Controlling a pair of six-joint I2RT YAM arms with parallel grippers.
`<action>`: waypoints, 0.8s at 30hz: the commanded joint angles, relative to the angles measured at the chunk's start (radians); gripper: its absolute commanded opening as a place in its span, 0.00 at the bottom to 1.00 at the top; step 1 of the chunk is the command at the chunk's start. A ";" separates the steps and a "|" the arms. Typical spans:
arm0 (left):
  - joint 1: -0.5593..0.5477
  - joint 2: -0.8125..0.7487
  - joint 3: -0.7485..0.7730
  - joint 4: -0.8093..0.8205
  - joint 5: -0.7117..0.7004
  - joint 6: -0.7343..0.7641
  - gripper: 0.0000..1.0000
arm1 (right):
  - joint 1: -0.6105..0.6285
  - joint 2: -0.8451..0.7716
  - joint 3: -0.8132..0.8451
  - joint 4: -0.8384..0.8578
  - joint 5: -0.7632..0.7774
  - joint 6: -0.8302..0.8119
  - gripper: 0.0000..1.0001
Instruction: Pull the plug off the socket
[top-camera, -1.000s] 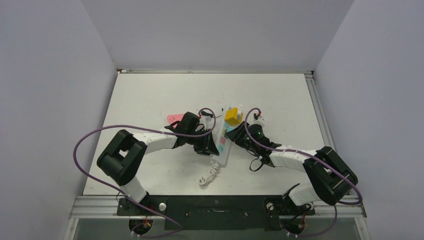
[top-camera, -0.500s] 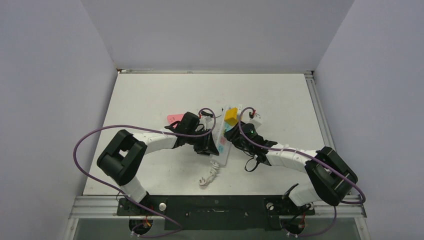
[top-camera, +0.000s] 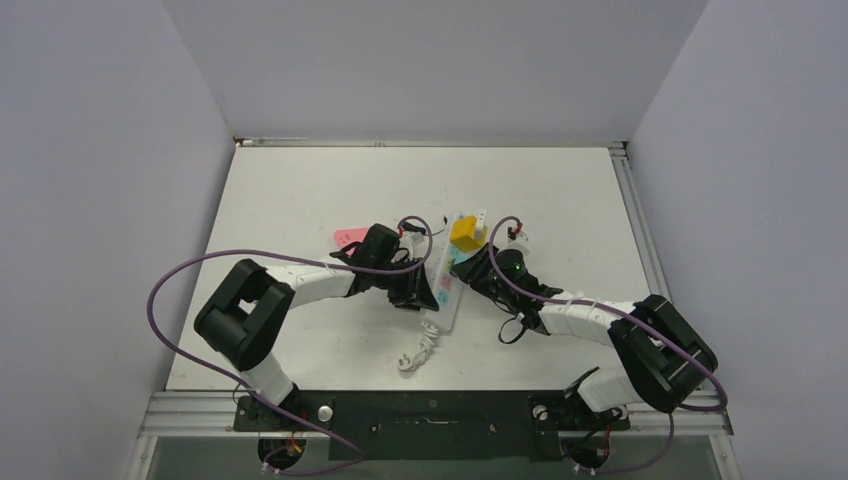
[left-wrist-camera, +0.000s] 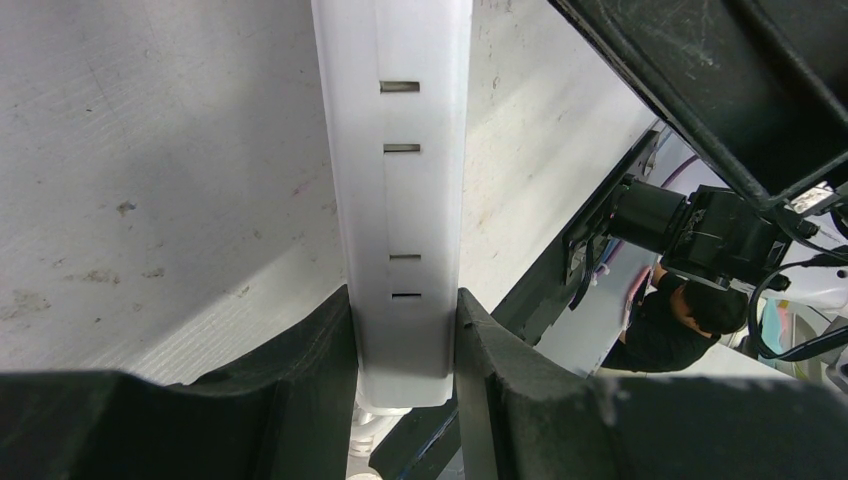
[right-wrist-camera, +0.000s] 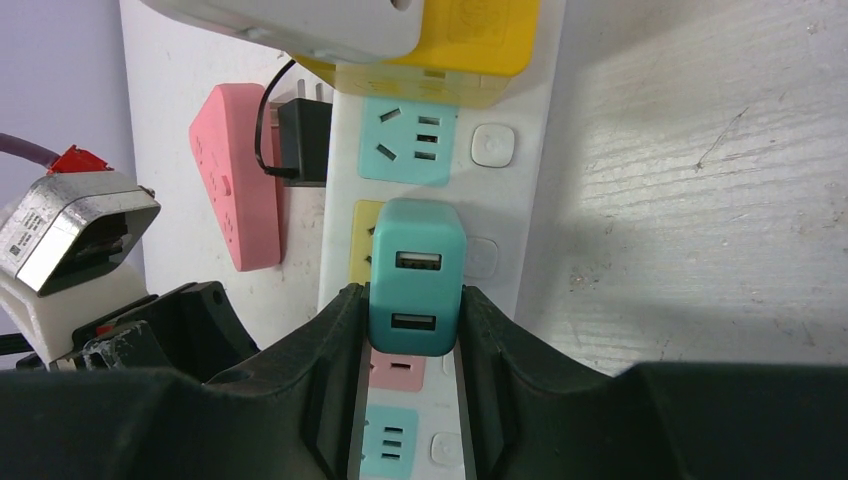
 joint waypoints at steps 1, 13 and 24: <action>-0.004 0.009 0.030 0.007 0.017 0.005 0.00 | -0.014 -0.004 -0.009 0.076 0.000 0.011 0.12; -0.003 0.013 0.032 0.009 0.020 0.002 0.00 | 0.106 -0.014 0.097 -0.119 0.216 -0.033 0.11; -0.003 0.016 0.033 0.009 0.021 0.002 0.00 | -0.007 -0.038 -0.004 0.039 0.037 0.006 0.13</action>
